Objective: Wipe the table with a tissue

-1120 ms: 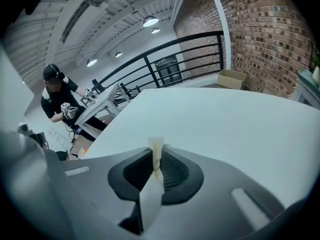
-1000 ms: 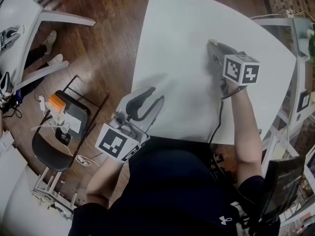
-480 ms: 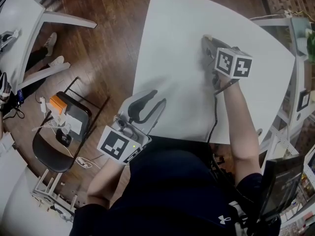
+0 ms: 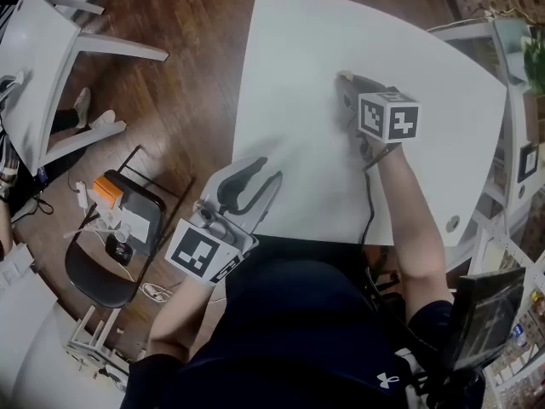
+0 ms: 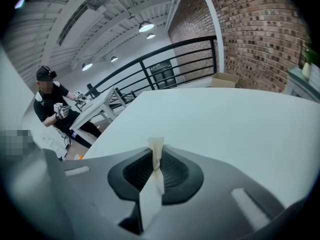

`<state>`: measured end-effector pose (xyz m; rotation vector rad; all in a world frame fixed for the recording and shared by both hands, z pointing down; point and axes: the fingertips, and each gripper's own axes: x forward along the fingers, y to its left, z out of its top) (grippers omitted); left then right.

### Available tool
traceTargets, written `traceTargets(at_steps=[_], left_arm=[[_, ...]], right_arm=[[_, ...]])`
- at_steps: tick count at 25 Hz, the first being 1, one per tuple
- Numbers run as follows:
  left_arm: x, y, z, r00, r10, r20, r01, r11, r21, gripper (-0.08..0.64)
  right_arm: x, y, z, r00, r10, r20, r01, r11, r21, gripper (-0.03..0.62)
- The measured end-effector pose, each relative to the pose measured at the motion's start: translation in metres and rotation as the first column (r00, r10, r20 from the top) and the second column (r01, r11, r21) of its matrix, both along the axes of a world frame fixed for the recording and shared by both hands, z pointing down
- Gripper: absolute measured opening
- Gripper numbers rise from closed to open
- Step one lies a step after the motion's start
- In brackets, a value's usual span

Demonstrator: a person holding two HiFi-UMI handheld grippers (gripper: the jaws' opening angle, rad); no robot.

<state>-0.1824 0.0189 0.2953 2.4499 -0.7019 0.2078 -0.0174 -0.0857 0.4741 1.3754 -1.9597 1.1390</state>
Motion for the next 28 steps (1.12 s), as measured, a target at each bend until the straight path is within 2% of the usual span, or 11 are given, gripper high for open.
traceTargets(at_steps=[6,14,21,25,28], left_arm=[[0.026,0.015,-0.003,0.998,0.056,0.008,-0.057,0.998,0.003,0.118],[0.078,0.042,-0.009,0.991,0.131,0.012,-0.131,0.991,0.0,0.118],[0.133,0.067,-0.021,0.979,0.203,0.009,-0.203,0.979,0.016,0.118],[0.174,0.075,-0.043,0.969,0.246,0.013,-0.246,0.967,0.067,0.118],[0.199,0.088,-0.056,0.967,0.255,0.018,-0.256,0.963,0.083,0.118]], right_arm=[[0.079,0.011,0.0,0.987,0.162,-0.004,-0.162,0.987,0.018,0.034],[0.17,0.05,-0.008,0.954,0.295,-0.044,-0.293,0.955,0.037,0.034],[0.216,0.093,-0.065,0.924,0.379,0.051,-0.383,0.918,0.106,0.034],[0.234,0.115,-0.105,0.909,0.383,0.162,-0.408,0.898,0.164,0.034],[0.243,0.135,-0.133,0.906,0.367,0.209,-0.407,0.891,0.201,0.034]])
